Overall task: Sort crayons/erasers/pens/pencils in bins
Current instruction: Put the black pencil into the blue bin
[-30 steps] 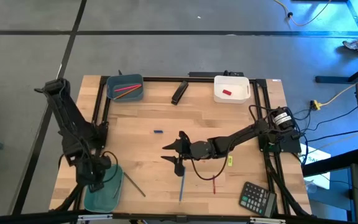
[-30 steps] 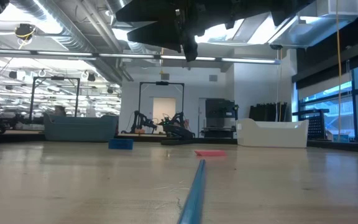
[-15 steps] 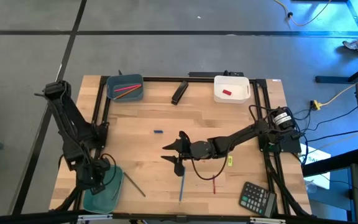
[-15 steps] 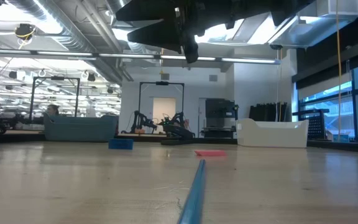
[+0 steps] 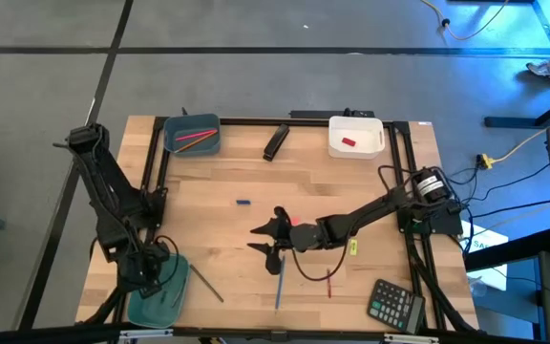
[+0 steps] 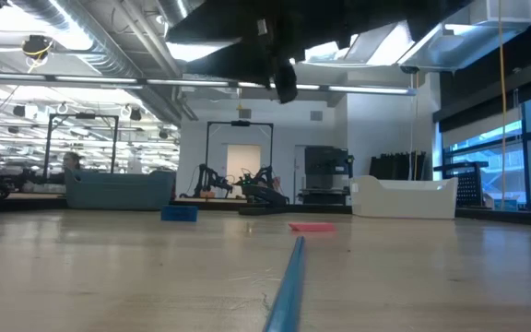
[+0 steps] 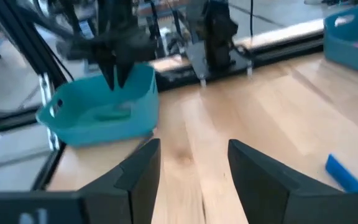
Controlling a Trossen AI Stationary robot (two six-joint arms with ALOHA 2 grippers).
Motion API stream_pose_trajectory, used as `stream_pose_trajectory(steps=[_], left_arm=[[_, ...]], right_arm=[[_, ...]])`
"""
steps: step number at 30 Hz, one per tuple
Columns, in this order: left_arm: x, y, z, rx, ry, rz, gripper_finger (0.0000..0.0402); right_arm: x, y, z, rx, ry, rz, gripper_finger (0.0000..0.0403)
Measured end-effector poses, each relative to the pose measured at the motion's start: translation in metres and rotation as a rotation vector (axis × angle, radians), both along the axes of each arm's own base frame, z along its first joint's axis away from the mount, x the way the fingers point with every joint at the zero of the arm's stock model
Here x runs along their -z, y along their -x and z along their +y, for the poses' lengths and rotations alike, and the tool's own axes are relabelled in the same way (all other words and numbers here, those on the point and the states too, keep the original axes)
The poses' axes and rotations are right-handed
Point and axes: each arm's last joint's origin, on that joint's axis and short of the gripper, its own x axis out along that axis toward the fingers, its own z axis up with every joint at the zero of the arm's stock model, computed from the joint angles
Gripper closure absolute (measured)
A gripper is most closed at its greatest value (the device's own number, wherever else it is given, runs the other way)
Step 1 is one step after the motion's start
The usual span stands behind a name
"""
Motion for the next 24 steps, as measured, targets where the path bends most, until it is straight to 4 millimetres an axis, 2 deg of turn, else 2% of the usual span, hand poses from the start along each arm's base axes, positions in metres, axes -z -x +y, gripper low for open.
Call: stream_pose_trajectory(steps=[5, 12, 18, 24], left_arm=[[-0.007, -0.001, -0.003, 0.009, 0.022, -0.005, 0.0324], [-0.02, -0.005, -0.008, -0.001, 0.031, -0.092, 0.0324], [-0.034, -0.01, -0.012, 0.059, 0.011, -0.237, 0.0324], [-0.038, -0.012, -0.011, 0.112, -0.048, -0.33, 0.0324]], right_arm=[[0.007, -0.02, 0.013, -0.01, 0.03, 0.08, 0.0212], [0.011, -0.066, 0.035, -0.022, 0.094, 0.236, 0.0212], [0.017, -0.105, 0.067, -0.051, 0.113, 0.287, 0.0212], [0.029, -0.128, 0.1, -0.095, 0.128, 0.321, 0.0212]])
